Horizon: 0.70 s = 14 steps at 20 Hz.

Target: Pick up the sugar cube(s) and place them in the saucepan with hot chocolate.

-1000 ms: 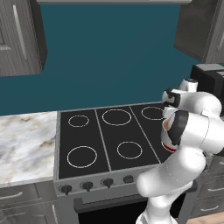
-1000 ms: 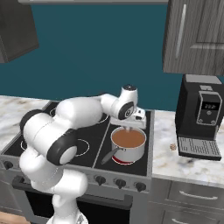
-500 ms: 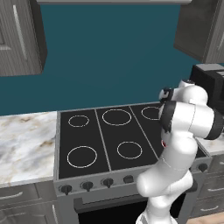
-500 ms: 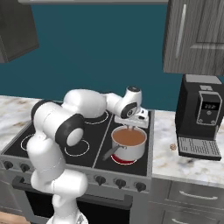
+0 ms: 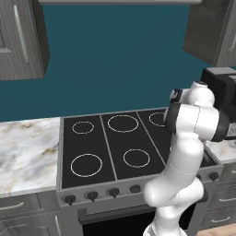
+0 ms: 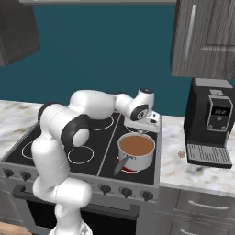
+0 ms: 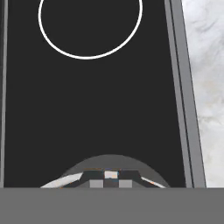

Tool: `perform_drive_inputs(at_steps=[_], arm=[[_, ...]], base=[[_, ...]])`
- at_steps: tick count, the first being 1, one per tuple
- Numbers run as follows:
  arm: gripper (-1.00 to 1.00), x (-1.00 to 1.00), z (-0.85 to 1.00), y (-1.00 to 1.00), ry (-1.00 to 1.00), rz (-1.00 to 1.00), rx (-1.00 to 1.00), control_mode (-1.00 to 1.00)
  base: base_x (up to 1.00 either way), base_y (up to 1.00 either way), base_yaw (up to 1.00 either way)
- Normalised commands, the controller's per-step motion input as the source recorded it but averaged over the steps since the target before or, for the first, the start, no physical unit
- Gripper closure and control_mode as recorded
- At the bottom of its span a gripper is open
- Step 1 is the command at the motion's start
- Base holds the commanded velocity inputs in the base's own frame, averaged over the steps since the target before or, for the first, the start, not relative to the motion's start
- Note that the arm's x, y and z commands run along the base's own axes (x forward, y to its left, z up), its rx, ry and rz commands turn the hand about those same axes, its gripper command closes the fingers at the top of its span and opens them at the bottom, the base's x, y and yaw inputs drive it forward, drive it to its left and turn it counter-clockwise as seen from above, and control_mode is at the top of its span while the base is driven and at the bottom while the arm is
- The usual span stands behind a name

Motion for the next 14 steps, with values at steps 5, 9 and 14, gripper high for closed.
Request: perform_drive_inputs(at_steps=[5,9,14], arm=[[1.00,-0.34,0.00,0.00,-0.02,0.00,0.00,-1.00],[1.00,-0.32,0.00,0.00,-0.03,0.00,0.00,-1.00],[1.00,-0.18,0.00,0.00,-0.06,0.00,0.00,-1.00]], base=[[0.00,0.00,0.00],[0.00,0.00,0.00],[0.00,0.00,0.00]])
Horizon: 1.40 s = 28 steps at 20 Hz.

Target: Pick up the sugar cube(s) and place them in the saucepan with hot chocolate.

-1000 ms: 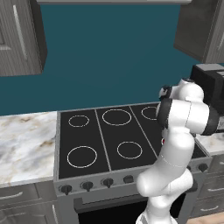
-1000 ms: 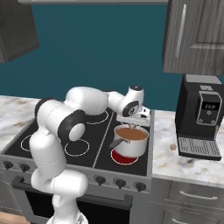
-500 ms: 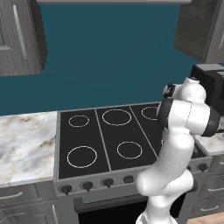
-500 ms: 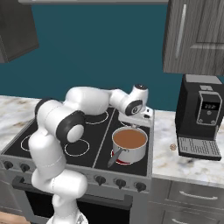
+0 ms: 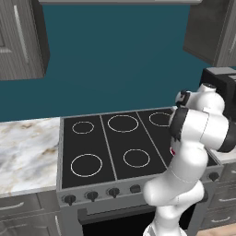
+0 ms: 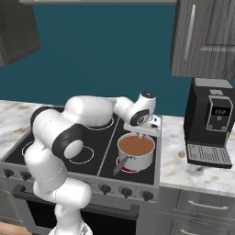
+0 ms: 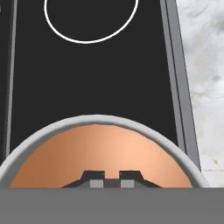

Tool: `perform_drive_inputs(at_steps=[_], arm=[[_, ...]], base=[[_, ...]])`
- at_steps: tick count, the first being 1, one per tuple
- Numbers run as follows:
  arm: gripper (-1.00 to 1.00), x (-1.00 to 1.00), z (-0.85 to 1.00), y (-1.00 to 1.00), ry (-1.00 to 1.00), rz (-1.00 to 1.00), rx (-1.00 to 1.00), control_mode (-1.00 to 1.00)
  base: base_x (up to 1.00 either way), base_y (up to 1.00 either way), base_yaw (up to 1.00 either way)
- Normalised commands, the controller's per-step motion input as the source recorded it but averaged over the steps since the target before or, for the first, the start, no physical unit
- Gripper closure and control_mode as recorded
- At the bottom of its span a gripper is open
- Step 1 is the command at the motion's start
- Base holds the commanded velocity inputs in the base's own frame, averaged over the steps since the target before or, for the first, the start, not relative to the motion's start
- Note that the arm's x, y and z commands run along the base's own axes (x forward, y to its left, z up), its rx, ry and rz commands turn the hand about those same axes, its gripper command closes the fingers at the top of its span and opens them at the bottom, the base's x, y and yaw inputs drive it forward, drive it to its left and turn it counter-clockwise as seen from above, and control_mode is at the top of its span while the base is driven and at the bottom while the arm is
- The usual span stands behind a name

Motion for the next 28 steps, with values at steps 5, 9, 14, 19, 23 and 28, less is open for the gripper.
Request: perform_drive_inputs(at_steps=[5,9,14,19,23,28], arm=[[1.00,0.00,0.02,0.00,-0.04,0.00,0.00,-1.00],[-1.00,0.00,0.00,0.06,-0.06,0.00,0.00,-1.00],[-1.00,0.00,0.00,0.08,-0.04,0.00,0.00,-1.00],[-1.00,0.00,0.12,0.00,0.00,0.00,0.00,-1.00],[-1.00,0.01,0.28,-0.06,0.02,-0.02,0.00,-1.00],[-1.00,0.20,0.34,-0.26,0.09,-0.16,0.00,-1.00]], base=[[0.00,0.00,0.00],[0.00,0.00,0.00],[0.00,0.00,0.00],[0.00,0.00,0.00],[0.00,0.00,0.00],[0.00,0.00,0.00]])
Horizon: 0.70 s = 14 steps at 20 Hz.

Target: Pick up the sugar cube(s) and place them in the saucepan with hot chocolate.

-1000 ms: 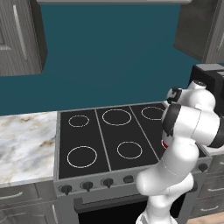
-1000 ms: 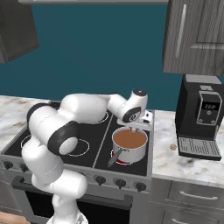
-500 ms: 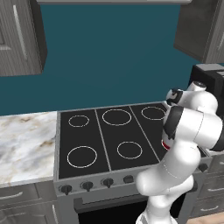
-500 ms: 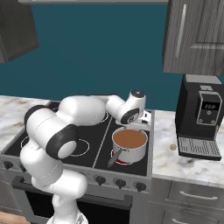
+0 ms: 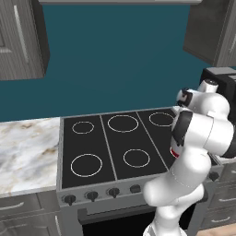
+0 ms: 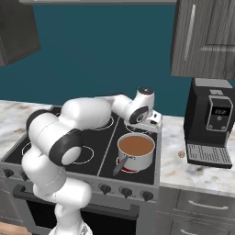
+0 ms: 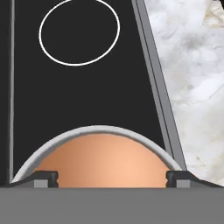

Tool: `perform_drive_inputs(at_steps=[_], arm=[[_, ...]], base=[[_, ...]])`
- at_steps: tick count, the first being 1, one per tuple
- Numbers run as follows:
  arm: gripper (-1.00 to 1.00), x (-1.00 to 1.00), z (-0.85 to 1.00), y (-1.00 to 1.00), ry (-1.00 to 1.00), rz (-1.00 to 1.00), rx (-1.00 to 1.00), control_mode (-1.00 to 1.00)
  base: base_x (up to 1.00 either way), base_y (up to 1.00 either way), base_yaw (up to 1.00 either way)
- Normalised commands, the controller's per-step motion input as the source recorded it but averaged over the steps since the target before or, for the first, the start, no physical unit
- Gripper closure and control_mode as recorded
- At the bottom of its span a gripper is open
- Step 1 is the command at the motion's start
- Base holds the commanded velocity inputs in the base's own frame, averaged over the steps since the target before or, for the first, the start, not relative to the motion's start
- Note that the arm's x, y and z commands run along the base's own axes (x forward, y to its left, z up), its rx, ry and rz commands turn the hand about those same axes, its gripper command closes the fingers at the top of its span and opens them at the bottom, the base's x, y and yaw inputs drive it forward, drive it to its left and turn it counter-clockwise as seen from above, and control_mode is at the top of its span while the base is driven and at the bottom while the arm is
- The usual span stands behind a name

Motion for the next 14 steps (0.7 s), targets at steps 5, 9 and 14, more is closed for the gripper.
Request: perform_drive_inputs(at_steps=[5,9,14], arm=[[-1.00,0.27,0.09,-0.40,0.13,-0.28,0.02,-1.00],[-1.00,0.09,-0.12,-0.59,0.05,-0.40,0.08,-1.00],[-1.00,-0.24,-0.01,-0.67,-0.03,-0.29,0.19,-1.00]], base=[[0.00,0.00,0.00],[0.00,0.00,0.00],[0.00,0.00,0.00]])
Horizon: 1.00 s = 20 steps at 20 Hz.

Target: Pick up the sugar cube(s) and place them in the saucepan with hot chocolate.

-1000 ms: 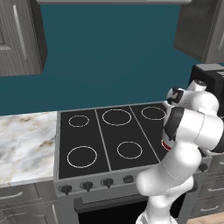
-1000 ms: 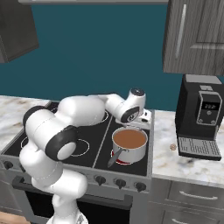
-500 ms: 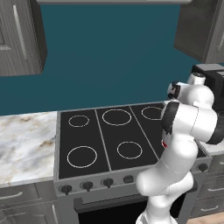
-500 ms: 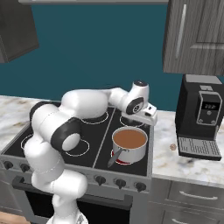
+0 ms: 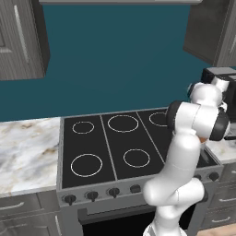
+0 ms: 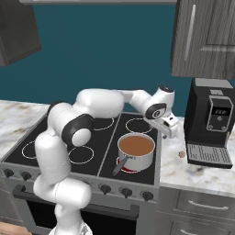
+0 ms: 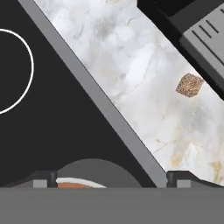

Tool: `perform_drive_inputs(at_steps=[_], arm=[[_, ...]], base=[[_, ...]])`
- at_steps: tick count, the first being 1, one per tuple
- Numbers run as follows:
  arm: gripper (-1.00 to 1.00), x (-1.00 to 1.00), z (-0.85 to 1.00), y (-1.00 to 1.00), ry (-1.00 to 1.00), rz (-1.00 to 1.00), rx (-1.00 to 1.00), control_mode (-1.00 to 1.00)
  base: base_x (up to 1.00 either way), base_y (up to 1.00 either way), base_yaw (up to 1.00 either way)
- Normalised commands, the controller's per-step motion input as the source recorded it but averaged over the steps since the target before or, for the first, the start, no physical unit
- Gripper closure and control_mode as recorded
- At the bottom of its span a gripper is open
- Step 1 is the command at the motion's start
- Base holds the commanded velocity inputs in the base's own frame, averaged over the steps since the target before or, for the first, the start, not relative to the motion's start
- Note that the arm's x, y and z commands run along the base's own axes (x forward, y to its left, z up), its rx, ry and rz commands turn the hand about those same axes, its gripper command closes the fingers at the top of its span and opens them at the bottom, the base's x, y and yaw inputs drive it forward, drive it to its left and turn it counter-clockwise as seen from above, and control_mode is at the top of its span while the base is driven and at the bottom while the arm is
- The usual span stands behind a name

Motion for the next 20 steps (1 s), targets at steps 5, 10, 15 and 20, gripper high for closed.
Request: perform_drive_inputs(at_steps=[5,10,15,20], arm=[[-1.00,-0.45,0.00,-0.44,-0.03,-0.09,0.13,-1.00],[-1.00,-0.42,-0.01,-0.33,0.00,-0.03,0.05,-1.00],[-1.00,-0.10,-0.18,-0.15,0.00,-0.04,0.00,-1.00],[-1.00,0.04,-0.29,0.00,0.00,-0.08,-0.01,-1.00]], base=[[0.00,0.00,0.00],[0.00,0.00,0.00],[0.00,0.00,0.00],[0.00,0.00,0.00]])
